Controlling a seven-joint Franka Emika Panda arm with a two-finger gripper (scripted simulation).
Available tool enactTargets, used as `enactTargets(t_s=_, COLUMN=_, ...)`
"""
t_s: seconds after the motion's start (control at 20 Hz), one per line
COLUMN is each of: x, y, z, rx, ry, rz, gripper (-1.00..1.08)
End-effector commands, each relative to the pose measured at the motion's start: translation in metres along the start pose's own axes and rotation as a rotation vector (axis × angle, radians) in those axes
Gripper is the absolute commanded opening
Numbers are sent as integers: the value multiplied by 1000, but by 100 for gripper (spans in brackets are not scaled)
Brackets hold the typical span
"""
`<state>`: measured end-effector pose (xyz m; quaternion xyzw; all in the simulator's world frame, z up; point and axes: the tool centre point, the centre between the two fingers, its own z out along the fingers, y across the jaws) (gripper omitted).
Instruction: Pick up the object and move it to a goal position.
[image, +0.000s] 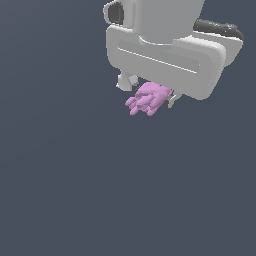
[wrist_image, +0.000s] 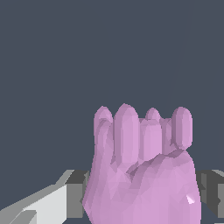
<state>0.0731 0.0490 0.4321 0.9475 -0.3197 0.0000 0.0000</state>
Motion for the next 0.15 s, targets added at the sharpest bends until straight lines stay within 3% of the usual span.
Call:
enactTargets(t_s=0.0, x=1, y=-1, z=-2, rx=0, ry=0, rz=0, gripper=-100)
enactTargets(t_s=0.1, x=1, y=-1, z=-2, rx=0, ry=0, rz=0, gripper=-100)
